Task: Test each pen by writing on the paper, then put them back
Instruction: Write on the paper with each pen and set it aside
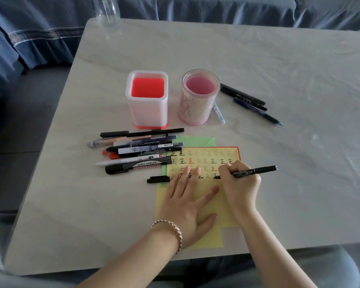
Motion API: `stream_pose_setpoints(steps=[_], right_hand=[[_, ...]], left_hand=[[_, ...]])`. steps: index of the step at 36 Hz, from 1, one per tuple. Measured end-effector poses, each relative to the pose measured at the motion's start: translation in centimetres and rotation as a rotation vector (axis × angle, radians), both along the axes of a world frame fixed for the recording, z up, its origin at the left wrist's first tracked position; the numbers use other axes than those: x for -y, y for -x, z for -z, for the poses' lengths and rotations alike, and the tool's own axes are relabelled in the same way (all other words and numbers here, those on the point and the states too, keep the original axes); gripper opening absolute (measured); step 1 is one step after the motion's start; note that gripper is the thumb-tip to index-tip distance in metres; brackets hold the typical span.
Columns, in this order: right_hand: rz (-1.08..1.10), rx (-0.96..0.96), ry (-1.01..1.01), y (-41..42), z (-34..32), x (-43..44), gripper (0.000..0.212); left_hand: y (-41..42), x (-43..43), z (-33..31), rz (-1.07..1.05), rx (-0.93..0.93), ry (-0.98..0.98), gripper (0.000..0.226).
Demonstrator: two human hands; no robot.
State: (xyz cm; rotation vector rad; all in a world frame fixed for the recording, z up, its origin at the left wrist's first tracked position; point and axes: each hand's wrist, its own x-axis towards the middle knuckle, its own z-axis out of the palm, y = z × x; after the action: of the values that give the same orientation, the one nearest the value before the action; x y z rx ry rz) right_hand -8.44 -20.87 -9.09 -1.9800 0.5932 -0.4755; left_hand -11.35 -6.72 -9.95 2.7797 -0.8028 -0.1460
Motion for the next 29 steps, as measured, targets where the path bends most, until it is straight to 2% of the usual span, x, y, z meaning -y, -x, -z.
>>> stream_pose_setpoints(steps=[4,7,11,19,22,24,25,29], right_hand=[[0.000,0.011,0.040,0.0,0.1,0.0,0.044],[0.055,0.014,0.058,0.0,0.0,0.1,0.030],[0.083,0.001,0.077,0.1,-0.1,0.1,0.028],[0.141,0.078,-0.109,0.1,-0.4,0.1,0.041],[0.127,0.122,-0.142,0.1,-0.7,-0.1,0.038],[0.118,0.139,-0.148,0.0,-0.9,-0.2,0.036],[0.116,0.141,-0.156,0.0,-1.1,-0.2,0.034],[0.104,0.135,-0.196,0.0,-1.5,-0.4,0.032]], left_hand=[[0.0,0.0,0.0,0.000,0.000,-0.008,0.055],[0.0,0.0,0.1,0.006,0.008,0.006,0.054],[0.0,-0.1,0.1,0.003,0.008,0.006,0.053],[0.0,-0.2,0.0,0.024,-0.004,-0.005,0.052],[0.1,-0.6,-0.2,0.038,0.002,0.067,0.047],[0.0,-1.0,-0.4,0.056,0.077,0.188,0.038],[-0.2,-1.3,-0.5,0.043,0.130,0.234,0.037],[-1.0,-3.1,-1.2,-0.168,0.225,0.255,0.054]])
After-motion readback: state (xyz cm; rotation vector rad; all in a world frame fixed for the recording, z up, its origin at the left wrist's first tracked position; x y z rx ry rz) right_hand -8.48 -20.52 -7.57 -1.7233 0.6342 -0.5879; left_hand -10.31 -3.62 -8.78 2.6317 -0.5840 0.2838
